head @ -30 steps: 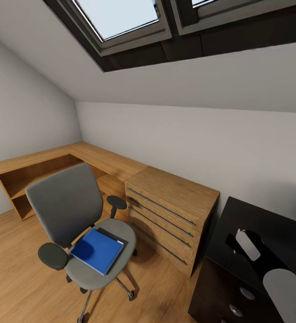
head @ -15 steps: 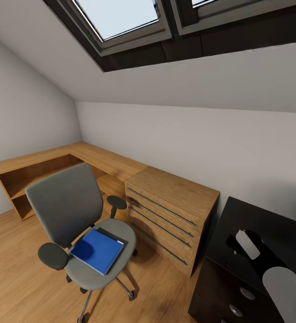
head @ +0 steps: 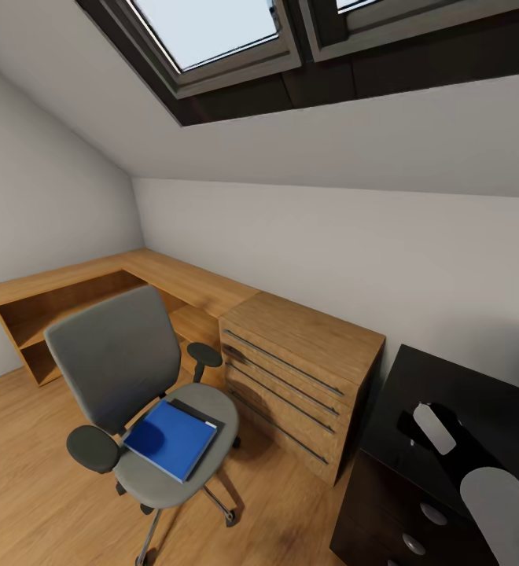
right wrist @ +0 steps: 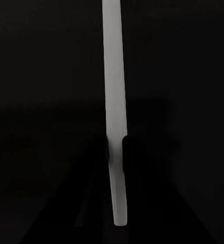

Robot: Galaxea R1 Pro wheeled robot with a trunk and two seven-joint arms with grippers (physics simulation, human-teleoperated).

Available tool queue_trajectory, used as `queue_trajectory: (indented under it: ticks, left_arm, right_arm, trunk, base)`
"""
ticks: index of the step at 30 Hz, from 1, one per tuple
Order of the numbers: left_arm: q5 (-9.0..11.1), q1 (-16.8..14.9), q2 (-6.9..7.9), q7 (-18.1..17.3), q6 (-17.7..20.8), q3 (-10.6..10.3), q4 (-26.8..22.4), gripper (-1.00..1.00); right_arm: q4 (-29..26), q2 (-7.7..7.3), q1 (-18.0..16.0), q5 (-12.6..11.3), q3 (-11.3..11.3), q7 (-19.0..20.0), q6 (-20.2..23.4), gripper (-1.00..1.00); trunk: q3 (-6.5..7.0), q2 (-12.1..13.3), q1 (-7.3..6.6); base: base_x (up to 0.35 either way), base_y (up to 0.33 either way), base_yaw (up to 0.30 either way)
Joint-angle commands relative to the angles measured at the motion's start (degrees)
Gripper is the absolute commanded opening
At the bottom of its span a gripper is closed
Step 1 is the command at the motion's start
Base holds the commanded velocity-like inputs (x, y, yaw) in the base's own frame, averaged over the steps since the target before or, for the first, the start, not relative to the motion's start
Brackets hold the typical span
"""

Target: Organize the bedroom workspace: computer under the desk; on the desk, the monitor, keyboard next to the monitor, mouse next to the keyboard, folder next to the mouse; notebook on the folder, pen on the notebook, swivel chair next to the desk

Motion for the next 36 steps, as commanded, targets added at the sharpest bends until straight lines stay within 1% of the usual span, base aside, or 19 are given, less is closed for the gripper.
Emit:
queue_trajectory:
  ticks: [1, 2, 19, 21, 25, 26, 28, 29, 31, 33, 35, 36]
  left_arm:
    - [0.4, 0.02, 0.02, 0.13, -0.15, -0.14, -0.11, 1.0]
    - [0.4, 0.02, 0.02, 0.13, -0.15, -0.14, -0.11, 1.0]
    - [0.37, 0.02, 0.02, 0.13, -0.15, -0.14, -0.11, 1.0]
    - [0.39, 0.02, 0.02, 0.13, -0.15, -0.14, -0.11, 1.0]
    - [0.39, 0.02, 0.02, 0.13, -0.15, -0.14, -0.11, 1.0]
    - [0.39, 0.02, 0.02, 0.13, -0.15, -0.14, -0.11, 1.0]
    - [0.38, 0.02, 0.02, 0.13, -0.15, -0.14, -0.11, 1.0]
    - [0.38, 0.02, 0.02, 0.13, -0.15, -0.14, -0.11, 1.0]
    - [0.38, 0.02, 0.02, 0.13, -0.15, -0.14, -0.11, 1.0]
    - [0.39, 0.02, 0.02, 0.13, -0.15, -0.14, -0.11, 1.0]
    - [0.38, 0.02, 0.02, 0.13, -0.15, -0.14, -0.11, 1.0]
    - [0.37, 0.02, 0.02, 0.13, -0.15, -0.14, -0.11, 1.0]
  right_arm:
    - [-0.08, -0.08, -0.03, -0.8, 0.36, -0.18, -0.08, -1.0]
    - [-0.08, -0.08, -0.03, -0.8, 0.37, -0.18, -0.08, 1.0]
    - [-0.71, -0.12, -0.03, -0.72, 0.35, -0.13, -0.33, 1.0]
    - [-2.2, -0.15, -0.03, -0.72, 0.4, -0.11, -0.42, 1.0]
    - [-11.92, -0.22, 0.09, -0.74, 1.07, -0.42, -0.48, 1.0]
    - [-13.15, -0.22, 0.13, -0.73, 1.13, -0.46, -0.47, 1.0]
    - [-20.49, -0.2, 1.02, -0.83, 1.76, -0.72, -0.38, 1.0]
    - [-21.06, -0.17, 1.16, -0.86, 2.01, -0.75, -0.38, 1.0]
    - [-22.69, 0.18, 1.52, -0.98, 3.51, -0.84, -0.35, 1.0]
    - [-23.32, 1.21, 1.62, -0.89, 4.0, -0.88, -0.36, 1.0]
    - [-23.82, 2.57, 1.69, -0.68, 4.31, -1.36, -0.44, 1.0]
    - [-23.89, 2.79, 1.7, -0.62, 4.35, -1.56, -0.46, 1.0]
  trunk:
    - [-0.06, -0.04, 0.01]
    - [-0.06, -0.04, 0.01]
    - [-0.06, -0.04, 0.01]
    - [-0.06, -0.04, 0.01]
    - [-0.06, -0.04, 0.01]
    - [-0.06, -0.04, 0.01]
    - [-0.06, -0.04, 0.01]
    - [-0.06, -0.04, 0.01]
    - [-0.06, -0.04, 0.01]
    - [-0.06, -0.04, 0.01]
    - [-0.06, -0.04, 0.01]
    - [-0.06, -0.04, 0.01]
  base:
    - [0.0, 0.0, 0.0]
    - [0.0, 0.0, 0.0]
    - [0.0, 0.0, 0.0]
    - [0.0, 0.0, 0.0]
    - [0.0, 0.0, 0.0]
    - [0.0, 0.0, 0.0]
    - [0.0, 0.0, 0.0]
    - [0.0, 0.0, 0.0]
    - [0.0, 0.0, 0.0]
    - [0.0, 0.0, 0.002]
    - [0.0, 0.0, 0.066]
    - [0.0, 0.0, 0.132]
